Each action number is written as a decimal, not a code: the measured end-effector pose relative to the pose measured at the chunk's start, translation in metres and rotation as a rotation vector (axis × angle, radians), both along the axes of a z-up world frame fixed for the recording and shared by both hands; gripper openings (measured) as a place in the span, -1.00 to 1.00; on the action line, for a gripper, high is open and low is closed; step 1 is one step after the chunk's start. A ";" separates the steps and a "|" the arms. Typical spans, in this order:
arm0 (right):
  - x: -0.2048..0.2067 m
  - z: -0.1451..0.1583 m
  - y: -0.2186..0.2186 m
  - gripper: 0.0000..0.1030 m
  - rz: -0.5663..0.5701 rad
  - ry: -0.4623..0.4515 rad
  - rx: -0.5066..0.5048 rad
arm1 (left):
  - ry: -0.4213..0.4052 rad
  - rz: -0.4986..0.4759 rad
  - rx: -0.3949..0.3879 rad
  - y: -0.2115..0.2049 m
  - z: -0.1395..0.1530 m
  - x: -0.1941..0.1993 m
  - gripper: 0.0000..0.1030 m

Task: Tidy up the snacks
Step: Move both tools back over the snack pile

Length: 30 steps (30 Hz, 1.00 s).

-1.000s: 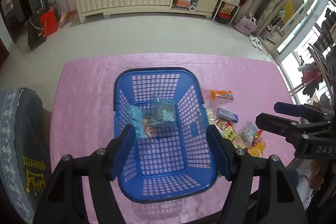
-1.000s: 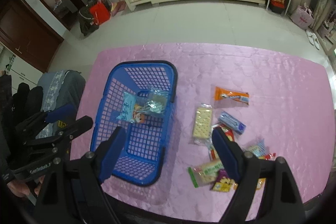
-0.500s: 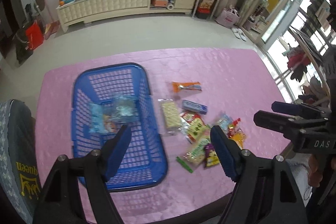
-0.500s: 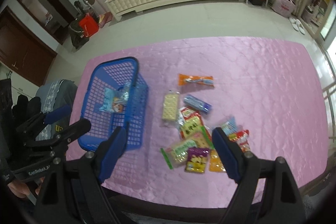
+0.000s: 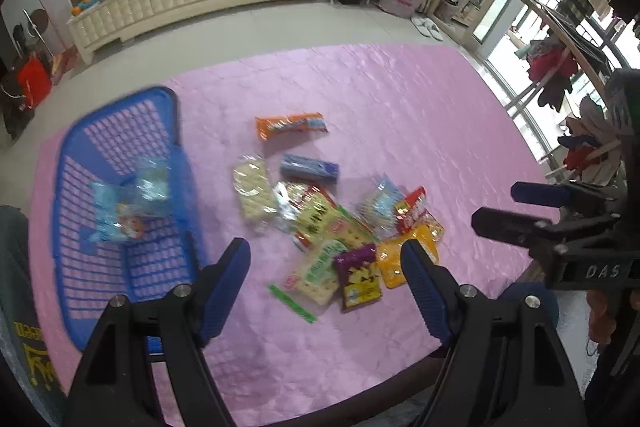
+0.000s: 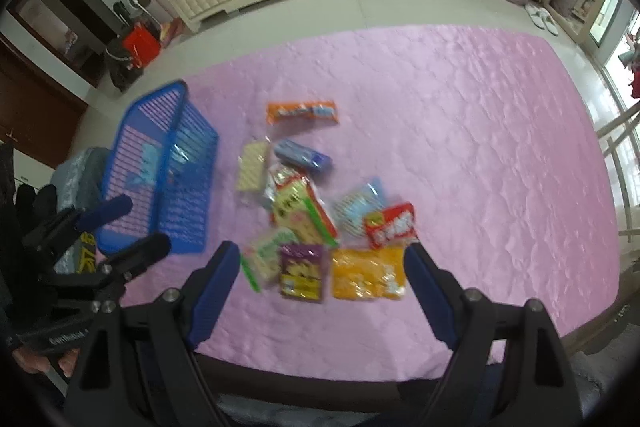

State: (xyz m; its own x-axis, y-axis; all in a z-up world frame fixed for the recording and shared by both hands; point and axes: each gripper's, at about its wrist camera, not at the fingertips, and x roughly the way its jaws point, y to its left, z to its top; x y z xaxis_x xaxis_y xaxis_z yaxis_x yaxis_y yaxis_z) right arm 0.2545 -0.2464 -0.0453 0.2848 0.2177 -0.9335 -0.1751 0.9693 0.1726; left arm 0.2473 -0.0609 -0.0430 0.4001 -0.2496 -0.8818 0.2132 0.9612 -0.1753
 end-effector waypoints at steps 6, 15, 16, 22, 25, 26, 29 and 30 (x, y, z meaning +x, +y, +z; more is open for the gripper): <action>-0.007 -0.041 -0.016 0.69 -0.009 0.066 -0.014 | 0.066 -0.019 0.009 -0.023 -0.041 -0.005 0.47; -0.014 -0.091 -0.027 0.69 -0.006 0.128 -0.047 | 0.155 -0.013 0.024 -0.044 -0.095 -0.010 0.47; -0.014 -0.094 -0.029 0.69 -0.012 0.131 -0.046 | 0.165 -0.009 0.021 -0.046 -0.100 -0.008 0.47; -0.010 -0.110 -0.052 0.69 -0.057 0.144 -0.016 | 0.203 0.051 0.020 -0.054 -0.123 -0.002 0.47; -0.008 -0.116 -0.062 0.69 -0.071 0.146 -0.013 | 0.213 0.066 0.065 -0.063 -0.138 0.003 0.47; -0.007 -0.118 -0.065 0.69 -0.077 0.147 -0.012 | 0.211 0.066 0.078 -0.066 -0.141 0.004 0.47; -0.007 -0.123 -0.074 0.69 -0.091 0.154 -0.001 | 0.223 0.053 0.109 -0.077 -0.152 0.007 0.47; -0.006 -0.125 -0.077 0.69 -0.094 0.158 0.001 | 0.227 0.057 0.119 -0.081 -0.156 0.009 0.47</action>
